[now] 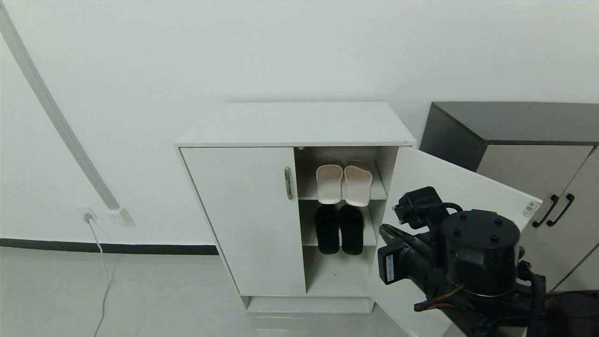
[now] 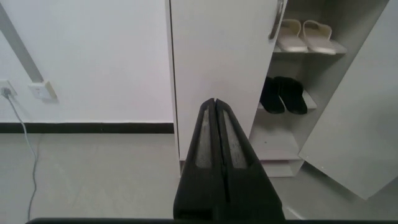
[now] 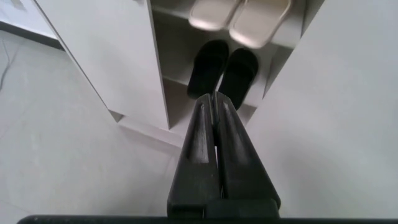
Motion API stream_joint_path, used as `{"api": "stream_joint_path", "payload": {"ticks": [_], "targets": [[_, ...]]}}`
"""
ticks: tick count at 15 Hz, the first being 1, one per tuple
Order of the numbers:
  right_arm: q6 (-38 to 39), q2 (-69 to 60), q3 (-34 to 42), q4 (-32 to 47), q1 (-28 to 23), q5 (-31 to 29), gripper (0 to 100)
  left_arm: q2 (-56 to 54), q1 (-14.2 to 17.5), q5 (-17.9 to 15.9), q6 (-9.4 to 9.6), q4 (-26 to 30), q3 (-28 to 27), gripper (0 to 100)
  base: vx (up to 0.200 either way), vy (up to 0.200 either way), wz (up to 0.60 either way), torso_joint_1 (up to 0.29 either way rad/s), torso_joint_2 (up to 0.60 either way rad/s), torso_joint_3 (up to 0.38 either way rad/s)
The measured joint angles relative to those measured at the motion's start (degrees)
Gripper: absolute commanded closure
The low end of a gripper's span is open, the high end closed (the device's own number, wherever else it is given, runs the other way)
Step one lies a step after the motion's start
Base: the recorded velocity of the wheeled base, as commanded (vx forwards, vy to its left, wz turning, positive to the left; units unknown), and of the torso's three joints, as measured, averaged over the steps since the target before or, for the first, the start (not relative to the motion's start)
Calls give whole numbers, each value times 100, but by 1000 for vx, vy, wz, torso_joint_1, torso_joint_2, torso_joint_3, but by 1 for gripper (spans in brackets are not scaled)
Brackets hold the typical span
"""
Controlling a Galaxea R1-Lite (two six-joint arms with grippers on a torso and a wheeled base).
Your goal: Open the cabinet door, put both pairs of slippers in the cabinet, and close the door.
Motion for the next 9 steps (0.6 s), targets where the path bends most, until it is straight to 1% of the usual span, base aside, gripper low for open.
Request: {"api": "stream_joint_path", "payload": {"ticks": [5,9], "targets": [[5,0,2,0,0,5,100,0,0,-2,0,0,0,100,0,0,0,212,-530,-320],[5,-13,11,0,0,5,100,0,0,0,0,0,0,100,0,0,0,240,-565,-327]]}}
